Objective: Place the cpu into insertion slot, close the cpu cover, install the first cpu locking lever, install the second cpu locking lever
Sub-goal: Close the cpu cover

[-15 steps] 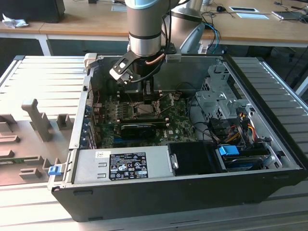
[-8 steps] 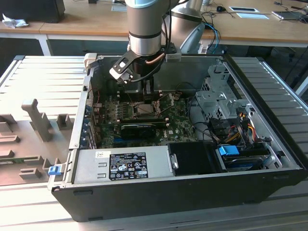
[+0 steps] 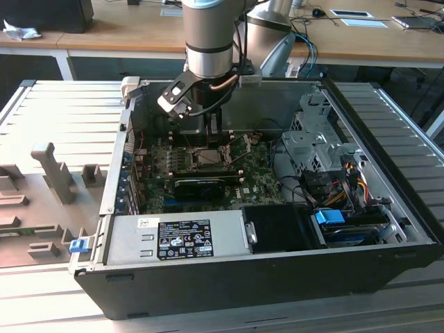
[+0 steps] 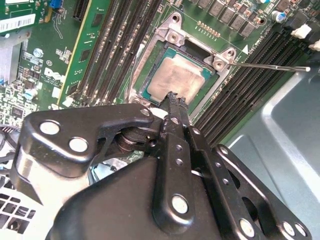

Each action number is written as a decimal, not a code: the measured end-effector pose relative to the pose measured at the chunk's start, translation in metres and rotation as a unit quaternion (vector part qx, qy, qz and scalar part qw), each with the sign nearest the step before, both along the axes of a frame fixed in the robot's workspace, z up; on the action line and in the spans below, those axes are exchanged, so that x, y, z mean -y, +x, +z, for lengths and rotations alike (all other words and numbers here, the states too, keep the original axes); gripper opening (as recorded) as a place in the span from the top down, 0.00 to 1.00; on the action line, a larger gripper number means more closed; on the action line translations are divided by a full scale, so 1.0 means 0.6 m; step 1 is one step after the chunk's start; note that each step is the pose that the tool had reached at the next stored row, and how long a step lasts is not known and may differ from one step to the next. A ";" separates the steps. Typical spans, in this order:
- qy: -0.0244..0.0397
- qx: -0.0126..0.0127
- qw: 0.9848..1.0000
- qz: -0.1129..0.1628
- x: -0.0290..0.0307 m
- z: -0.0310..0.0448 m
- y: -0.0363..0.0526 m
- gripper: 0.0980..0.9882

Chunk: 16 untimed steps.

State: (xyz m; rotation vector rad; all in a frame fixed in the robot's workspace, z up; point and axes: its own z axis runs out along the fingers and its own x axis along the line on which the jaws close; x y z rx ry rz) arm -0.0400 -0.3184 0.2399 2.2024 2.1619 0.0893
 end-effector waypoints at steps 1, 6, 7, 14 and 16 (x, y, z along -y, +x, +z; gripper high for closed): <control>0.000 0.000 1.000 0.000 0.0000 0.001 0.000 0.99; 0.000 0.000 1.000 0.000 0.0000 0.006 0.000 0.99; 0.000 0.000 1.000 0.000 0.0000 0.007 0.000 0.99; 0.000 0.000 1.000 0.000 0.0000 0.011 0.000 0.99; 0.000 0.000 1.000 0.000 0.0000 0.012 0.000 0.99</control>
